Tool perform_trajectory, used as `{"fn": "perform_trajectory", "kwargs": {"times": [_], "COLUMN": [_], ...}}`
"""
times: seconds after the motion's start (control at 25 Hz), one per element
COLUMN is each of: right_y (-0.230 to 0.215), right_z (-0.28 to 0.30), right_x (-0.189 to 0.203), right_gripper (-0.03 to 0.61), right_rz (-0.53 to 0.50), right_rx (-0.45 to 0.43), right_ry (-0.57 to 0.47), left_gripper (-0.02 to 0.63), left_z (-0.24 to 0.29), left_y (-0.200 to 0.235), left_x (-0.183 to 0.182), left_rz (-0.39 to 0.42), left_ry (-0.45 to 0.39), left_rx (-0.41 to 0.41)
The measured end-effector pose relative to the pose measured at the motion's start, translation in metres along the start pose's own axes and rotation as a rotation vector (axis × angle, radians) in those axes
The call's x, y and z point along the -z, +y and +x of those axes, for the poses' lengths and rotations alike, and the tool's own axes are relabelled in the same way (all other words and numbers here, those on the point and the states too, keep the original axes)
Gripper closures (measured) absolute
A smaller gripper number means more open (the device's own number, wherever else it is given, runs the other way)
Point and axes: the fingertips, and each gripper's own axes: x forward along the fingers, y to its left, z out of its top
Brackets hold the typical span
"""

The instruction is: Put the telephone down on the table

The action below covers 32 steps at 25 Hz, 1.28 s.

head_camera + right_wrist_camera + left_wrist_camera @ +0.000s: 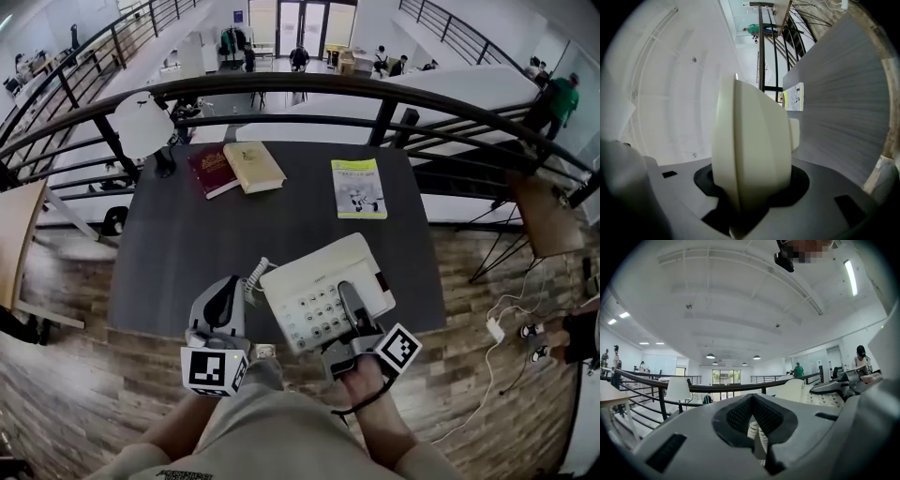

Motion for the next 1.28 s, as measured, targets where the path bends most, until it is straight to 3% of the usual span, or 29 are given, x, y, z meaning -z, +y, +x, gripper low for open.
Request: {"fn": "perform_trajectory", "kwargs": {"times": [0.84, 1.28], "right_y": [-0.005, -0.036], "right_z": [0.13, 0.148], "right_x": [-0.029, -0.048], "right_gripper": [0.367, 0.367], "right_rz": [0.011, 0.047], "right_rx": [0.045, 0.099], "right_ry": [-0.077, -0.084], "left_gripper": [0.609, 0.609], "left_z": [0.122, 0.15], "left_y": [0.088, 0.087], "left_x": [-0.007, -0.002], "left_rz": [-0.014, -0.025], "left_ry": [0.006, 0.034], "left_rx": [0.064, 0.051]}}
